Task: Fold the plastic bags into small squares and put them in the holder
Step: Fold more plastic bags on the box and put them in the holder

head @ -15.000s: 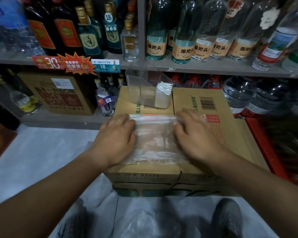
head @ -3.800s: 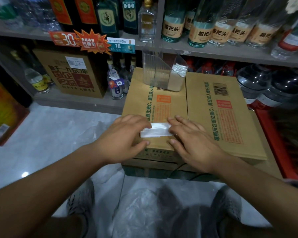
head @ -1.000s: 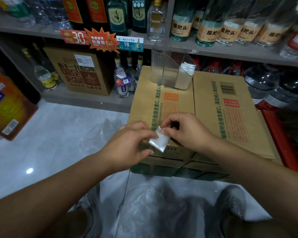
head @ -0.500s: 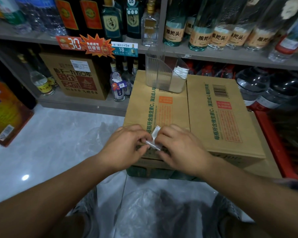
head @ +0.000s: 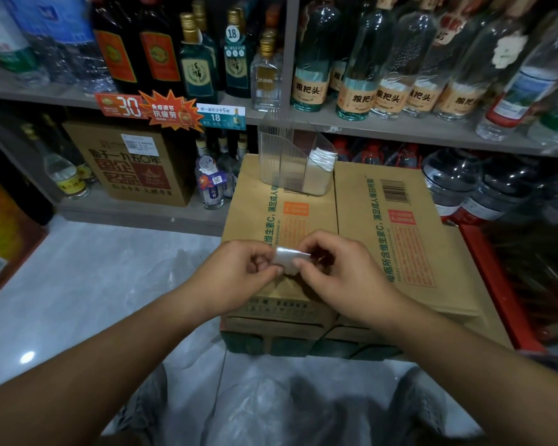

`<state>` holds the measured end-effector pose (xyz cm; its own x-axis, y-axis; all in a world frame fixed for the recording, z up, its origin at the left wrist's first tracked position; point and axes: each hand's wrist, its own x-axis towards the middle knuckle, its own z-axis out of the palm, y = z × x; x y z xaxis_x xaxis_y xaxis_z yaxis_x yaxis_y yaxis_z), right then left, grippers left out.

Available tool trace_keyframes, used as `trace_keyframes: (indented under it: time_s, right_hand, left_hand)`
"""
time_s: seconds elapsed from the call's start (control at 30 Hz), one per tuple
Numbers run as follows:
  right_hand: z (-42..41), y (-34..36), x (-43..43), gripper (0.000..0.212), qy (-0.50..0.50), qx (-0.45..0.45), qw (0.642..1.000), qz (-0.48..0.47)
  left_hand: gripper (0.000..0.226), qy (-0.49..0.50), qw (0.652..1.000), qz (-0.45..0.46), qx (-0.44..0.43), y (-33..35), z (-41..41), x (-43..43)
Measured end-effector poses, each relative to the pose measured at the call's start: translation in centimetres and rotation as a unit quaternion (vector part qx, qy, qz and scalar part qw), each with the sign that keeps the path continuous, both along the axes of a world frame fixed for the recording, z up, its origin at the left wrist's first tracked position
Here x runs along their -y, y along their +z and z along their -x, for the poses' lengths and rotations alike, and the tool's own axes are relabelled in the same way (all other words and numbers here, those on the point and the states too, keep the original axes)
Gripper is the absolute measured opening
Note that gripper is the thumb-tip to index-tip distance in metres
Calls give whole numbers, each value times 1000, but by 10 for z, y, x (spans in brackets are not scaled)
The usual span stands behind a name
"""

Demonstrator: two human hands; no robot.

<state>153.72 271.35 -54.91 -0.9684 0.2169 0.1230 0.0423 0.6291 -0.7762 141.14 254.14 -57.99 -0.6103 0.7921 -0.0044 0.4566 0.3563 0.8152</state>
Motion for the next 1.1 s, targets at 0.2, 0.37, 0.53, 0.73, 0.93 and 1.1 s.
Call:
trace_keyframes:
  time_s: [0.2, 0.37, 0.53, 0.73, 0.93, 1.1]
  right_hand:
    - [10, 7, -7, 6, -57, 1, 994, -90]
    - [21, 25, -27, 3, -95, -16, 994, -48]
    - [42, 64, -74, 3, -145, -37, 986, -76]
    - [94, 74, -123, 3, -175, -64, 974, -132]
    - [142, 40, -150, 9, -180, -117, 953, -216]
    - [162, 19, -157, 11, -145, -175, 927, -299]
  left_hand:
    - [12, 19, 999, 22, -22, 5, 1, -21]
    - [7, 21, 999, 39, -22, 19, 10, -33]
    - [22, 94, 994, 34, 39, 29, 37, -41]
    - [76, 178, 981, 61, 49, 39, 81, -66]
    - [107, 184, 983, -6, 30, 39, 115, -89]
    - [78, 197, 971, -110, 81, 41, 128, -110]
